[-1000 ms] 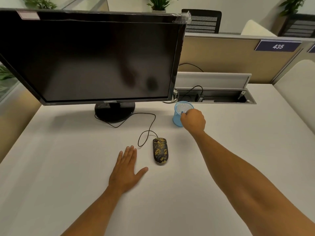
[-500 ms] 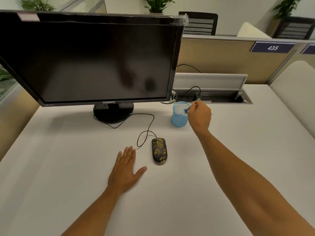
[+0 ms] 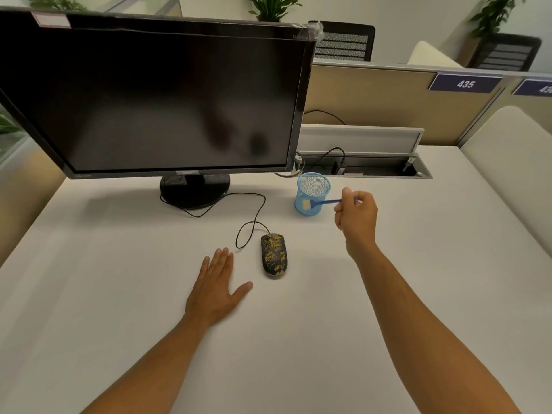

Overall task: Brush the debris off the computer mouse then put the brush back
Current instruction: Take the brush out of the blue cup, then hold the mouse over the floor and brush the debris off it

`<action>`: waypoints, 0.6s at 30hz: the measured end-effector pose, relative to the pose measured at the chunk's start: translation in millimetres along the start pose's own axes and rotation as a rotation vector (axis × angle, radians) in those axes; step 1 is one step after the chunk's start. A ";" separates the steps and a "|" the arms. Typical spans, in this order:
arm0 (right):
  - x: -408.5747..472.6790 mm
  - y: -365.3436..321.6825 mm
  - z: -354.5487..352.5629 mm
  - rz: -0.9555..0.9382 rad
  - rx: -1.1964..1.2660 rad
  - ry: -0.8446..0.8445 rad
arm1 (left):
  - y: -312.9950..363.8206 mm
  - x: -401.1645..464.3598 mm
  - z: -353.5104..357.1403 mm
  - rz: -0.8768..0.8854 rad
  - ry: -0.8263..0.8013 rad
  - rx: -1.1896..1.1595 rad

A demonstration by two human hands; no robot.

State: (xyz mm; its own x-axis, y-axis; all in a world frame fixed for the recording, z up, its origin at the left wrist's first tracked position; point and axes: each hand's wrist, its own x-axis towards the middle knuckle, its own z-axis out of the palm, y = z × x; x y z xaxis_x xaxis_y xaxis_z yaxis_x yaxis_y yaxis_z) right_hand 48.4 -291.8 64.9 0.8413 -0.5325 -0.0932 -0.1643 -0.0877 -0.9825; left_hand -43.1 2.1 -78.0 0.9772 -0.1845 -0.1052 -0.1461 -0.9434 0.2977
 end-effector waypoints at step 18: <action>-81.5 46.9 -48.6 0.301 0.401 -0.228 | 23.6 0.3 -20.5 0.212 0.108 -0.178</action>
State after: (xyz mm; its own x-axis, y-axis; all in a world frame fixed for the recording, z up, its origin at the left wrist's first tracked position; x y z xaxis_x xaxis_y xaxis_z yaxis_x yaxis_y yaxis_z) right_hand -52.9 -293.4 34.3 0.8850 -0.2845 -0.3686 -0.2434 0.3921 -0.8871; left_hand -43.1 -14.6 -51.5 0.9400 -0.3328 0.0754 -0.3284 -0.8222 0.4649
